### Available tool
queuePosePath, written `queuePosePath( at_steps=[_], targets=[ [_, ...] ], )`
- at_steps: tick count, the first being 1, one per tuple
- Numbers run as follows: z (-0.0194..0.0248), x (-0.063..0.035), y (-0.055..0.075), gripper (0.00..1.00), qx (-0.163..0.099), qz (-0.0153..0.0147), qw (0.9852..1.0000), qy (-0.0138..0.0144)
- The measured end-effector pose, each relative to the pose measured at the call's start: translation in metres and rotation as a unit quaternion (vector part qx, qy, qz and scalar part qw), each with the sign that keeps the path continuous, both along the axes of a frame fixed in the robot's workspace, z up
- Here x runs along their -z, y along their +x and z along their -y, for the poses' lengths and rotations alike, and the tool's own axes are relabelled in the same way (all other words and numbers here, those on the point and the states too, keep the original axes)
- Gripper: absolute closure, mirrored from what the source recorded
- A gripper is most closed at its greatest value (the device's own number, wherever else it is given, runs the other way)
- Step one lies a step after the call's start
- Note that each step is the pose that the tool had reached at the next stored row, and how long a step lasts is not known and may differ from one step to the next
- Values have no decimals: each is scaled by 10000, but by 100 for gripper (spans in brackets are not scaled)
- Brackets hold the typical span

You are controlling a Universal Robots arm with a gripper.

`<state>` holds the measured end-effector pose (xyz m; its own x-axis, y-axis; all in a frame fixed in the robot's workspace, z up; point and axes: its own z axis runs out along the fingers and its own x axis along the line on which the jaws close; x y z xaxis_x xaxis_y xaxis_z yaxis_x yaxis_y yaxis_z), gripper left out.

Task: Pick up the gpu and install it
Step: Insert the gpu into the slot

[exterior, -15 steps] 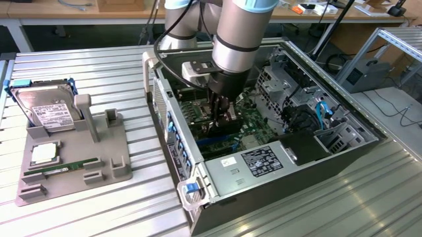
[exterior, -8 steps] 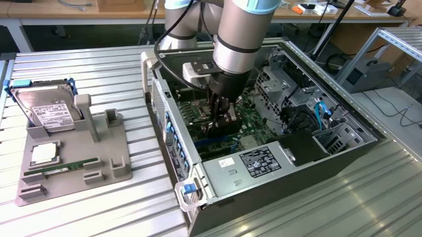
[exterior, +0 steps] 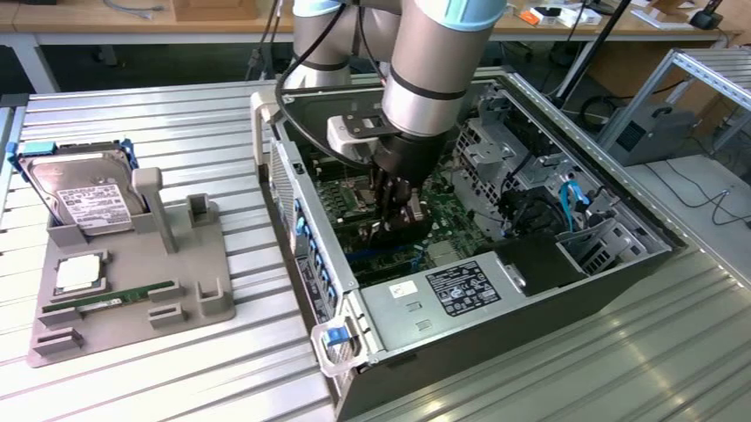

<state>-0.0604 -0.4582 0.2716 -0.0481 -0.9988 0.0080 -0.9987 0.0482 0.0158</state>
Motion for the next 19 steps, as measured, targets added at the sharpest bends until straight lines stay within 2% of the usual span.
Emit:
queuePosePath(
  at_steps=[2,3,5,6,7,8,9,11,12,15,17,19],
  targets=[
    [-4,0,-18,73,-1,0,10000,1],
    [-7,0,-19,73,0,0,10000,17],
    [-7,0,-19,73,0,0,10000,99],
    [-6,0,-19,73,0,0,9998,186],
    [-6,-1,-19,73,0,-1,9997,241],
    [-1,-2,-19,73,0,-1,9995,308],
    [10,-1,-16,73,0,0,9994,333],
    [51,-1,-11,73,0,0,9994,338],
    [69,-1,16,73,1,-16,9994,337],
    [78,-1,118,73,3,-54,9994,337],
    [82,-5,119,73,3,-54,9994,352],
    [82,-72,119,73,3,-55,9994,352]
  ],
)
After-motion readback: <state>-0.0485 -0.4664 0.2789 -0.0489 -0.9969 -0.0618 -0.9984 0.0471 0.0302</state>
